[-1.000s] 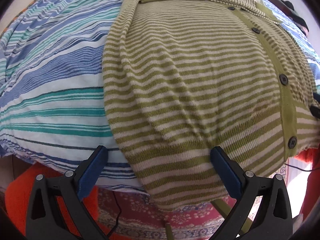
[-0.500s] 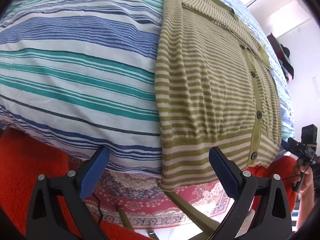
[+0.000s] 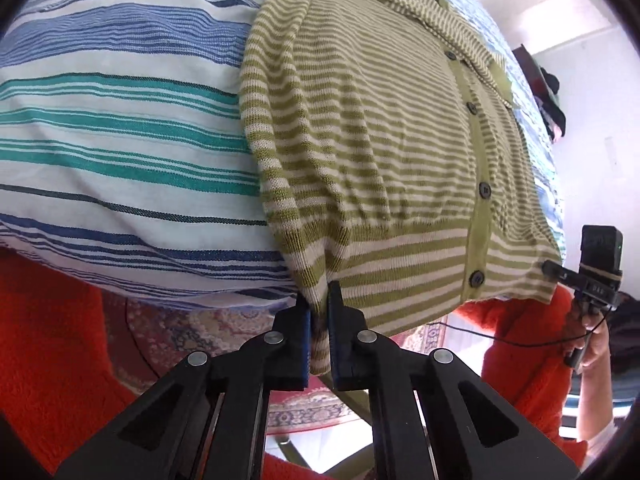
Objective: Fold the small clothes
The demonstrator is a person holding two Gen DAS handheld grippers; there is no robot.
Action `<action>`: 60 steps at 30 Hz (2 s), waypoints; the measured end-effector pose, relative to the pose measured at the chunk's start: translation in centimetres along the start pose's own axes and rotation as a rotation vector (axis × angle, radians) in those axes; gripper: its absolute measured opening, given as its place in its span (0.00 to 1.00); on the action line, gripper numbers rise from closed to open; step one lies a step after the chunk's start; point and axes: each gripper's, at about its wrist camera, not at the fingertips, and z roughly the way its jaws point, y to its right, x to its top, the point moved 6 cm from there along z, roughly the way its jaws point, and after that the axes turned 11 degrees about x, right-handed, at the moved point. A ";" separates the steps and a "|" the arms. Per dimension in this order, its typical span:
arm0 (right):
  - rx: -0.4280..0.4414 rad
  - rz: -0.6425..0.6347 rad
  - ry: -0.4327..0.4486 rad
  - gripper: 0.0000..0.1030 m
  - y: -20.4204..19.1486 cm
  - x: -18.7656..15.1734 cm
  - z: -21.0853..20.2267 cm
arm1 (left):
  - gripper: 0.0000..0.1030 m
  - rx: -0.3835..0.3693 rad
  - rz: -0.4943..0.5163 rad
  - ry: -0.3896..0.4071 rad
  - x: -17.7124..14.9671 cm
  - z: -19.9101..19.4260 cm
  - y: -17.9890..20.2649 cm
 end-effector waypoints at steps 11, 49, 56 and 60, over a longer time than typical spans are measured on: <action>0.074 -0.076 0.342 0.04 -4.4 12.3 -6.5 | 0.03 -0.212 -0.112 0.190 14.5 -6.7 4.3; -0.356 -0.047 0.364 0.78 7.1 22.9 -7.9 | 0.91 0.203 -0.106 0.244 25.5 0.8 -0.1; -0.181 0.084 0.420 0.12 8.8 24.7 -5.6 | 0.11 0.167 -0.188 0.219 26.4 4.0 2.3; -0.205 0.075 0.401 0.12 8.0 24.6 -6.3 | 0.09 0.176 -0.148 0.205 26.6 2.6 2.4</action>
